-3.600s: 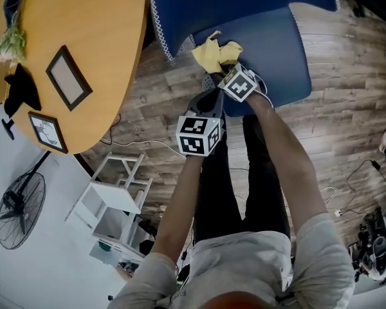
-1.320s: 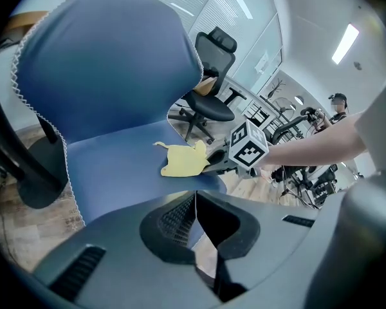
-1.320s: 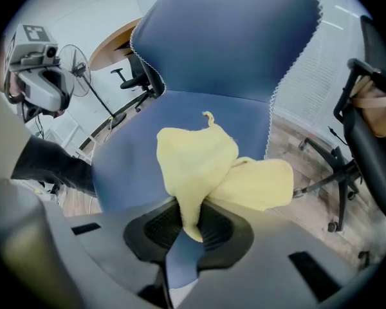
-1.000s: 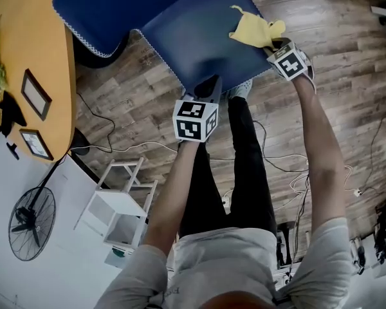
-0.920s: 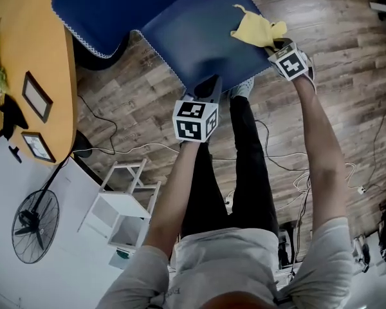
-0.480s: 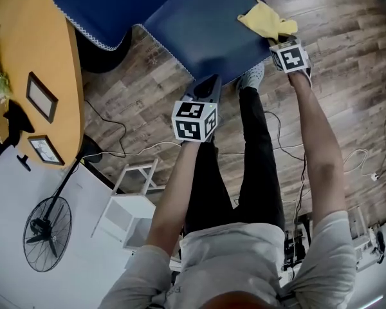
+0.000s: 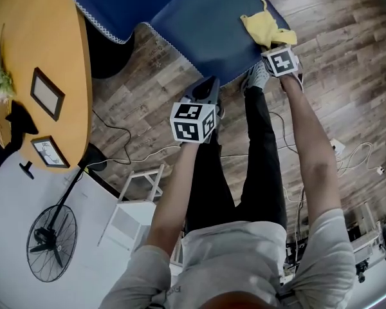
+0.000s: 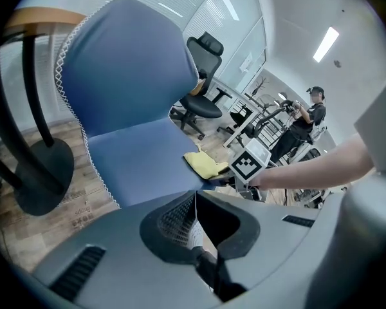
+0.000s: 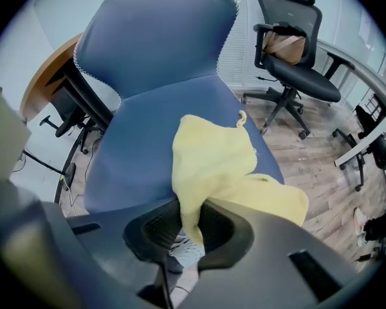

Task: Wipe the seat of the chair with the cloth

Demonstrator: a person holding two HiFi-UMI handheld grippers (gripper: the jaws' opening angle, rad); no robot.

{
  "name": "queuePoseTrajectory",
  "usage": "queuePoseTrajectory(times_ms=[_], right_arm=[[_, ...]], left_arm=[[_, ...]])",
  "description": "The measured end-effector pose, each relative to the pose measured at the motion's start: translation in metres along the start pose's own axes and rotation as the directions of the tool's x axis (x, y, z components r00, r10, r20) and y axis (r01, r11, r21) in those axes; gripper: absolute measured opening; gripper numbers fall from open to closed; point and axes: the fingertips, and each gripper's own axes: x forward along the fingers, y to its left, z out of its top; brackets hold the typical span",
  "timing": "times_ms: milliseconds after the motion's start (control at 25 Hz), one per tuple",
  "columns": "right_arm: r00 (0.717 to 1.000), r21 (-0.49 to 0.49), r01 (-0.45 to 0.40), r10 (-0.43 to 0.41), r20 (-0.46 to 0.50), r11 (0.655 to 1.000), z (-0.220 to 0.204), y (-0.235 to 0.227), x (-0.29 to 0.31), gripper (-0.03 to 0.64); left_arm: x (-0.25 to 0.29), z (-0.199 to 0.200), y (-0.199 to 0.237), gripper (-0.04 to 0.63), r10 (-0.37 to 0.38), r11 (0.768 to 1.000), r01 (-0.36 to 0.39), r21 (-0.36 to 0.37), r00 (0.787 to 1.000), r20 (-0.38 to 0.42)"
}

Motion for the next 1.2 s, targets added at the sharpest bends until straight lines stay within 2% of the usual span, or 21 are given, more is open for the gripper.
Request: queuePoseTrajectory(times_ms=[160, 360, 480, 720, 960, 1080, 1200], right_arm=[[1.000, 0.027, -0.004, 0.004, -0.014, 1.000, -0.010, 0.029, 0.002, 0.072], [1.000, 0.081, 0.002, -0.003, 0.016, 0.997, -0.016, 0.063, 0.005, 0.072], [0.999, 0.108, -0.032, 0.030, 0.016, 0.994, -0.020, 0.091, 0.006, 0.072], [0.995, 0.083, -0.104, 0.103, 0.013, 0.991, -0.033, 0.153, 0.012, 0.072], [0.989, 0.057, -0.140, 0.137, 0.054, 0.989, -0.039, 0.182, 0.014, 0.072], [0.979, 0.040, -0.197, 0.195, 0.059, 0.979, -0.042, 0.203, 0.016, 0.072], [0.940, 0.009, -0.342, 0.341, 0.012, 0.940, -0.054, 0.238, 0.017, 0.072]], left_arm=[[-0.015, -0.007, 0.003, 0.028, -0.007, 1.000, 0.007, 0.017, 1.000, -0.001], [-0.042, -0.022, 0.014, 0.028, 0.003, 1.000, -0.003, 0.017, 1.000, -0.010], [-0.060, -0.035, 0.022, 0.028, 0.017, 1.000, -0.016, 0.015, 1.000, -0.022], [-0.081, -0.052, 0.023, 0.028, 0.040, 0.999, -0.040, -0.001, 0.998, -0.038], [-0.088, -0.059, 0.027, 0.028, 0.082, 0.996, -0.082, -0.043, 0.997, -0.009], [-0.086, -0.063, 0.030, 0.028, 0.115, 0.990, -0.113, -0.081, 0.993, 0.021], [-0.087, -0.065, 0.025, 0.028, 0.146, 0.985, -0.141, -0.102, 0.988, 0.044]])
